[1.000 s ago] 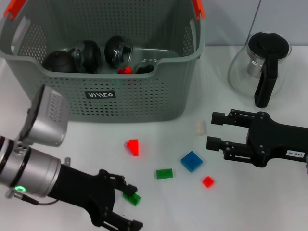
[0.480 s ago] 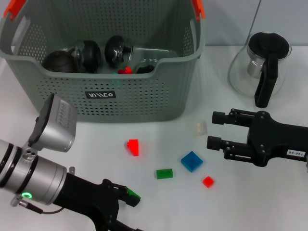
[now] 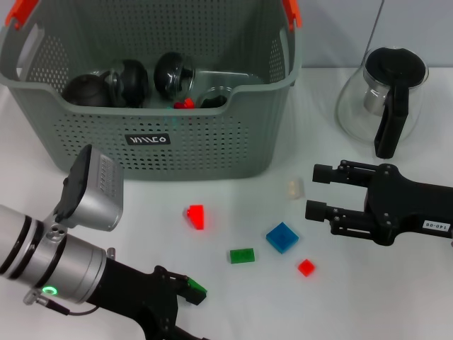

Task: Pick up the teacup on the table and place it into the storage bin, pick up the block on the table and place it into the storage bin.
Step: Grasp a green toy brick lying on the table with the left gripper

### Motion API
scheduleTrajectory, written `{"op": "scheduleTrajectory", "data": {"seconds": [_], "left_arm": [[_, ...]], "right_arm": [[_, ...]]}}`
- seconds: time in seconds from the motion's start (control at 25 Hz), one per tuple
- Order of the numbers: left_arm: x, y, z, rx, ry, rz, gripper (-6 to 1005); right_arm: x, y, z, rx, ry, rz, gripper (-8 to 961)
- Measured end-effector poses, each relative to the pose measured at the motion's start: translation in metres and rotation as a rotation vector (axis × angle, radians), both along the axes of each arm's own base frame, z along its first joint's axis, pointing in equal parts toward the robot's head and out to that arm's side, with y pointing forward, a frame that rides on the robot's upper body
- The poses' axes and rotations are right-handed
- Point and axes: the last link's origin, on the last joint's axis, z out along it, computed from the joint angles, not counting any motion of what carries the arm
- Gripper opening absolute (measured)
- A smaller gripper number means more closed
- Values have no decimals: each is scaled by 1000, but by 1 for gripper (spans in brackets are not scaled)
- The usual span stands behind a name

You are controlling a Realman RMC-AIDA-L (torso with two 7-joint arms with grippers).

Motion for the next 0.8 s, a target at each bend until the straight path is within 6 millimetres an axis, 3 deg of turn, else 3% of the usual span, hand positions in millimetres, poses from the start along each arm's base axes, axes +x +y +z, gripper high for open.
{"op": "scheduleTrajectory", "data": {"seconds": [0.8], "left_arm": [[-1, 8, -3, 57, 2, -3, 886]], "right_arm": [[1, -2, 0, -3, 3, -1, 715]]}}
